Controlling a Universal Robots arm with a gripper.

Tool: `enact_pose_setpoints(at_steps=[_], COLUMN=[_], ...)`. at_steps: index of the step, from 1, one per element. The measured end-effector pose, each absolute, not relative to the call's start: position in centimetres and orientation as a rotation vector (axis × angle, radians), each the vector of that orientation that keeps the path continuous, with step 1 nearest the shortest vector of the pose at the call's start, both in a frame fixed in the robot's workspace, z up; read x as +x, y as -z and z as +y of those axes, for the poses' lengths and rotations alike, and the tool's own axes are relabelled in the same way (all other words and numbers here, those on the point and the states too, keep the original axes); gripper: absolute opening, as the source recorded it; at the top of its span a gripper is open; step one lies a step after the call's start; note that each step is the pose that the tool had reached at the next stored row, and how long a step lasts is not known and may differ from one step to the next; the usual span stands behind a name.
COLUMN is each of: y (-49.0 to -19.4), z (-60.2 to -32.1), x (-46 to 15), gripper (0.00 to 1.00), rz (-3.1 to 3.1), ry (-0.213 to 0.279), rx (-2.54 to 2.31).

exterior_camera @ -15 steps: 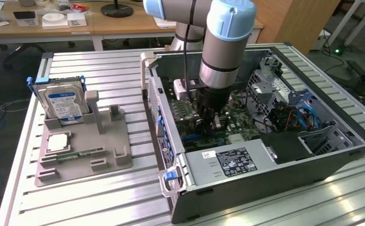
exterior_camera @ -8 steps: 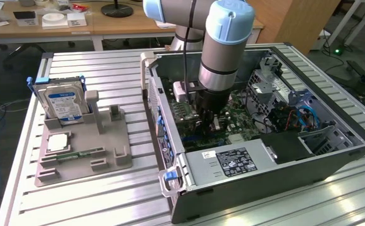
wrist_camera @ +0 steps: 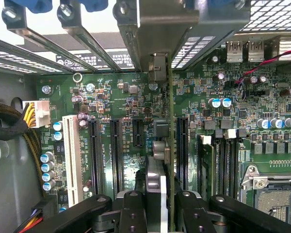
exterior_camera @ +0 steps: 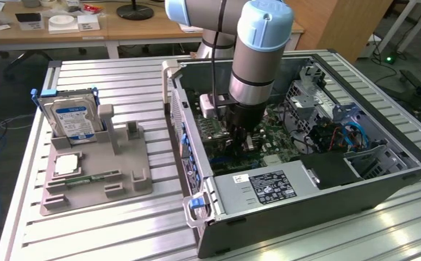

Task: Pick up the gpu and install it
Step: 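Insert the gpu into the slot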

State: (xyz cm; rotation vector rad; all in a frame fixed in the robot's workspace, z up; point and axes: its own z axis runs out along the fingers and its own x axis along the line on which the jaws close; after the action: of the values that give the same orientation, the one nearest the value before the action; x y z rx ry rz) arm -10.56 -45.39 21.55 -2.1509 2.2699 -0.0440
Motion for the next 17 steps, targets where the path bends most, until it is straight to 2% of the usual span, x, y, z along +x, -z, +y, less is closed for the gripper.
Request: enact_pose_setpoints(at_steps=[17], y=[-21.55], z=[-45.39], x=[-10.69], gripper=[0.28], rz=[2.27], ry=[0.044], rx=[-2.151])
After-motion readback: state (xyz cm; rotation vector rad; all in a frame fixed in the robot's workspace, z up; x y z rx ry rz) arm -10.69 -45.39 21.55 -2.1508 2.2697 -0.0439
